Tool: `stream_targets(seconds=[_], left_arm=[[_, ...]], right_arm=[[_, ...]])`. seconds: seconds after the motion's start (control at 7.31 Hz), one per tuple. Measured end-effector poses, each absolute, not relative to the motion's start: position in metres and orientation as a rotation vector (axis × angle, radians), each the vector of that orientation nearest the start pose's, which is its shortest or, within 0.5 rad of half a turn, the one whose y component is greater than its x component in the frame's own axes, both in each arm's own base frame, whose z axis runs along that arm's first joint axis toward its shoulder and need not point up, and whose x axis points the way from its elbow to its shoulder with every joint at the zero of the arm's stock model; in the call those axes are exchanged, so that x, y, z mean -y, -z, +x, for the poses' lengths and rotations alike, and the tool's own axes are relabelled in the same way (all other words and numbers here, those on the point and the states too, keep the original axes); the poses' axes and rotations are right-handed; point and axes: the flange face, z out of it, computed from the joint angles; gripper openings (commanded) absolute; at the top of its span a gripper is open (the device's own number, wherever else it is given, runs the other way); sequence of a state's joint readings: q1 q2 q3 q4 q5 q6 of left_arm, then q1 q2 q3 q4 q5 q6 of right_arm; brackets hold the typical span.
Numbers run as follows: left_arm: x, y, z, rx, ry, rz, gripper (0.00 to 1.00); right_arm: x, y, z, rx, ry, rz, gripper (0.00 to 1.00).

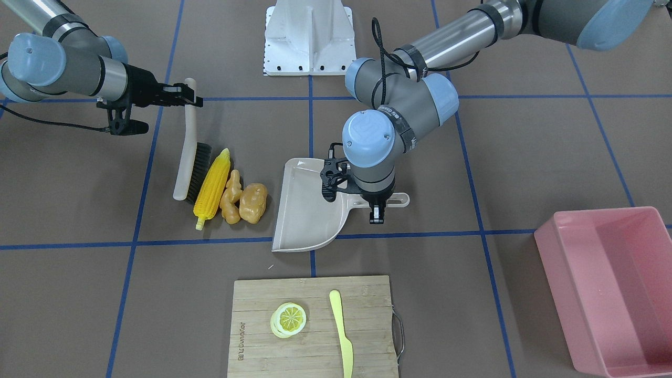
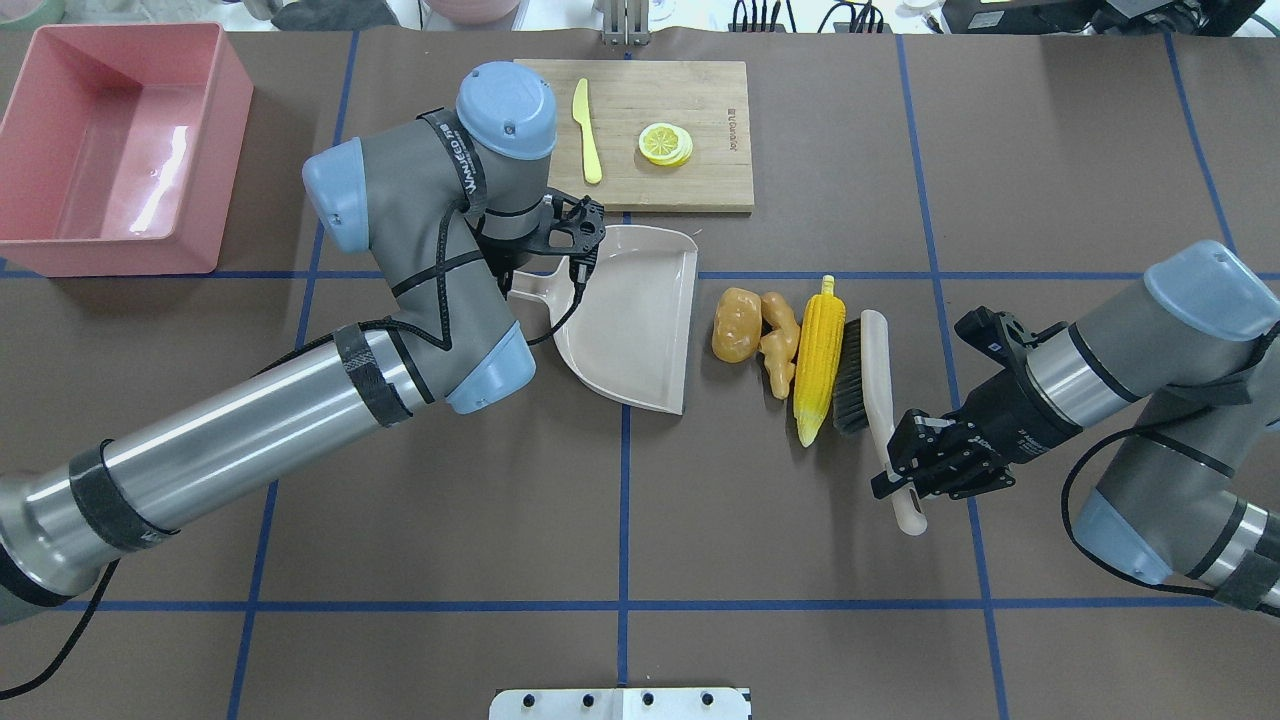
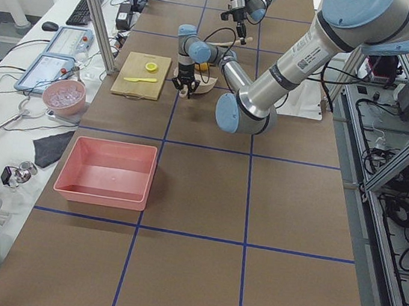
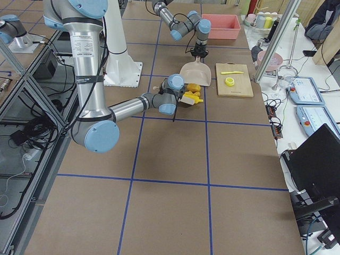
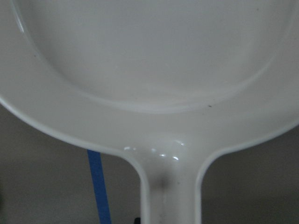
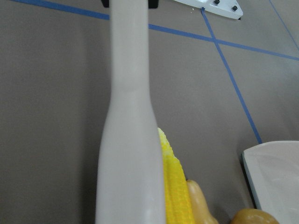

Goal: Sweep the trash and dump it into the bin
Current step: 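Set the dustpan beside the ginger while the right gripper lowers the brush behind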

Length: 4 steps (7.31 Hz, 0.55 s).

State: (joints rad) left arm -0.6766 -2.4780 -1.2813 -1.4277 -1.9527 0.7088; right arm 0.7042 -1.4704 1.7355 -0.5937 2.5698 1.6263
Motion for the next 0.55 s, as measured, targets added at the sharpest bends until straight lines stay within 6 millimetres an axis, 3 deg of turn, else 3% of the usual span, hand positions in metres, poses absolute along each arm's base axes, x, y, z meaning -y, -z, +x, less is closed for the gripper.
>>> stream_targets(seconds=[0.55], left_arm=[[0.5629,-0.2258,0.5572,-0.516,-1.642,0.463,0.00]], right_arm=[[0.3691,-0.3923,-0.3593,1.332,-0.025,-0.454,0.00]])
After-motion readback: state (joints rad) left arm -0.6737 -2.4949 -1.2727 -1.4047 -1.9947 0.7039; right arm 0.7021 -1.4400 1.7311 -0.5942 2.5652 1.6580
